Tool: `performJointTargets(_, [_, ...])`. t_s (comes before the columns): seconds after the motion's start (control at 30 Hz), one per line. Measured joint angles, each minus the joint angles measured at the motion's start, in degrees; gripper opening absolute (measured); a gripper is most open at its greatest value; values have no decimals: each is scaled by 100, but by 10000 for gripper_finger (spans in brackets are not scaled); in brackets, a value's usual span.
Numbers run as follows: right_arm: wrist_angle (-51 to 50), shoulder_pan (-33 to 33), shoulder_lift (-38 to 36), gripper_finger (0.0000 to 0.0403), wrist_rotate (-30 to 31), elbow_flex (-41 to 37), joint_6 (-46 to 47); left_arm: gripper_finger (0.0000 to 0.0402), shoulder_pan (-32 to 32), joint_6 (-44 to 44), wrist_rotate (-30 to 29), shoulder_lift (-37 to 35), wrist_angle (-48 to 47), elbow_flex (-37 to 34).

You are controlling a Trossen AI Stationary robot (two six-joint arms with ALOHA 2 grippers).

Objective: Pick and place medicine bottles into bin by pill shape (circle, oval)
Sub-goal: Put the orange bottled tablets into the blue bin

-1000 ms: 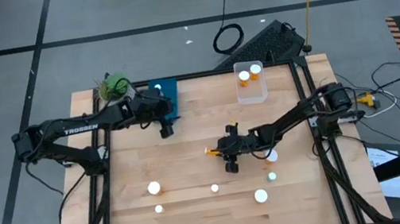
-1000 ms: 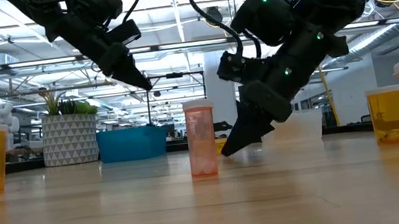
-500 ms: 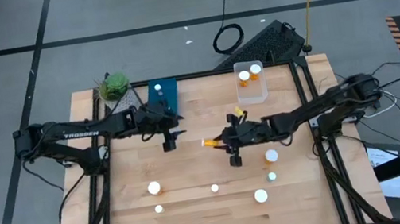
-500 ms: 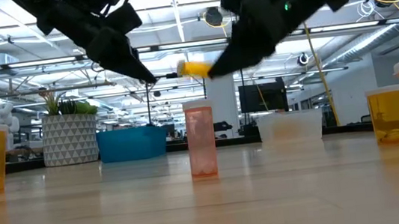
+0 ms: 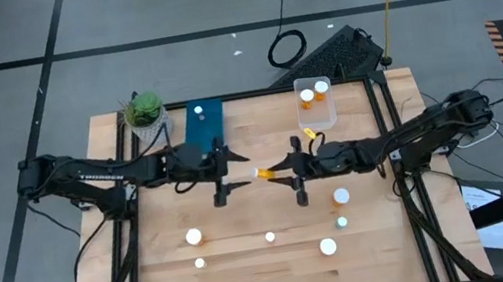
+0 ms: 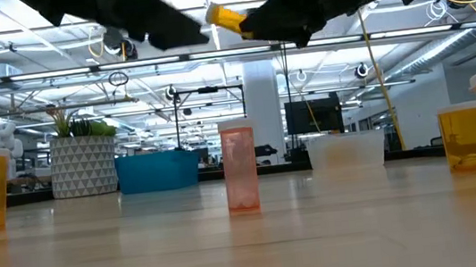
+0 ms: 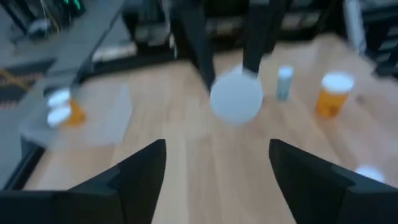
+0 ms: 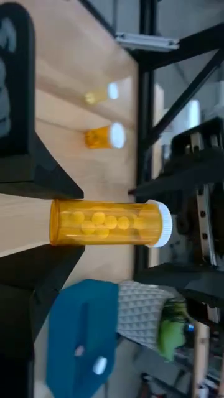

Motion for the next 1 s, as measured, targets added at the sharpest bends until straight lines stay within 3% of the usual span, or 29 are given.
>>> performJointTargets(0.17, [854,4,0,105,-90,-211,-32,314,-137,59,32,0,436,0])
performJointTargets(0.4, [1701,4,0,105,-90,-537,-31,287,-266,12,-2,88,1294,0])
performJointTargets(0.73, [1795,45,0,105,-92,-551,-29,255,-286,-125,-201,535,2206,-4])
performJointTargets(1.0, [1795,50,0,105,-94,-551,-29,207,-288,7,-157,542,2306,-4])
